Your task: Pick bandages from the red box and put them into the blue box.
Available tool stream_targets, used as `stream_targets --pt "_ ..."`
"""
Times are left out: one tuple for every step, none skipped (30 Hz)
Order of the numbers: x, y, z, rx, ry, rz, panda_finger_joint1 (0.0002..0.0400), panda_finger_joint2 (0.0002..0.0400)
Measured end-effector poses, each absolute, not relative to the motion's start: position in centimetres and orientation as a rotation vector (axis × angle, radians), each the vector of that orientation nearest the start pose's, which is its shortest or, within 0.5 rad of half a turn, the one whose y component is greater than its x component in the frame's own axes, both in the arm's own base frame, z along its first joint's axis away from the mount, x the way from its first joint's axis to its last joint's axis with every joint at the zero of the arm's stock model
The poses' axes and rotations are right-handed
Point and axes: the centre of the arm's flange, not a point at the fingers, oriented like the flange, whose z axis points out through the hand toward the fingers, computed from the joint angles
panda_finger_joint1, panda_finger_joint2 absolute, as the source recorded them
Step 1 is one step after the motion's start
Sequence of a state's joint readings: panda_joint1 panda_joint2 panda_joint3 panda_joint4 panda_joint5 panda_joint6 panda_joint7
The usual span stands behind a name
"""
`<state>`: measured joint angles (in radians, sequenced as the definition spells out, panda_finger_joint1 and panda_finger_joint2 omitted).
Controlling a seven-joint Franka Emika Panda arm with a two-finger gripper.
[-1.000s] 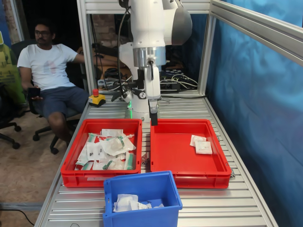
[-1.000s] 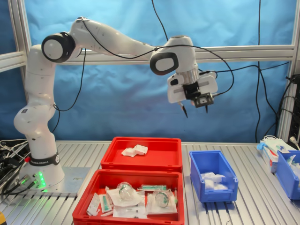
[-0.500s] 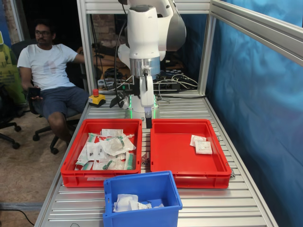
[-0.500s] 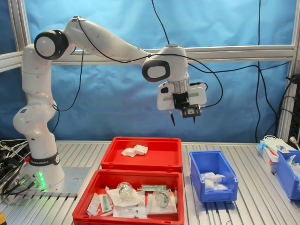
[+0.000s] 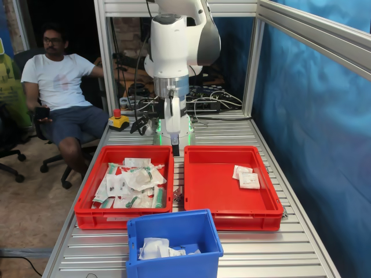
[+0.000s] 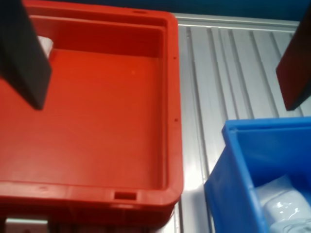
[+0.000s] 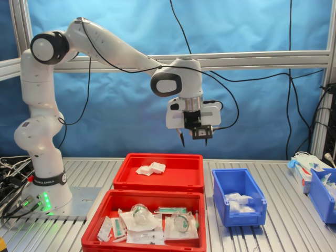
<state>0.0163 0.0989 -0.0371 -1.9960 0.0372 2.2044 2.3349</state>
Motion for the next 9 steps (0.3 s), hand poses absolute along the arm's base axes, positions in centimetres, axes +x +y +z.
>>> stream_targets --pt "58.6 -1.0 42.2 -1.132 2.810 -0.029 0.0400 0.0400" --pt "58.5 -1.2 42.1 -1.130 2.814 -0.027 0.0400 0.0400" --pt "58.3 -1.3 42.0 -1.127 2.817 -0.026 0.0400 0.0400" --pt "58.1 -1.7 41.9 -1.120 2.823 -0.024 0.0400 0.0400" --pt "58.0 -1.8 41.9 -1.117 2.826 -0.024 0.0400 0.0400" --pt "57.9 -2.0 41.8 -1.114 2.829 -0.023 0.0400 0.0400" --pt "57.8 -2.1 41.8 -1.111 2.832 -0.022 0.0400 0.0400" --pt "57.7 -2.2 41.7 -1.108 2.834 -0.021 0.0400 0.0400" --pt "57.7 -2.4 41.7 -1.105 2.836 -0.021 0.0400 0.0400"
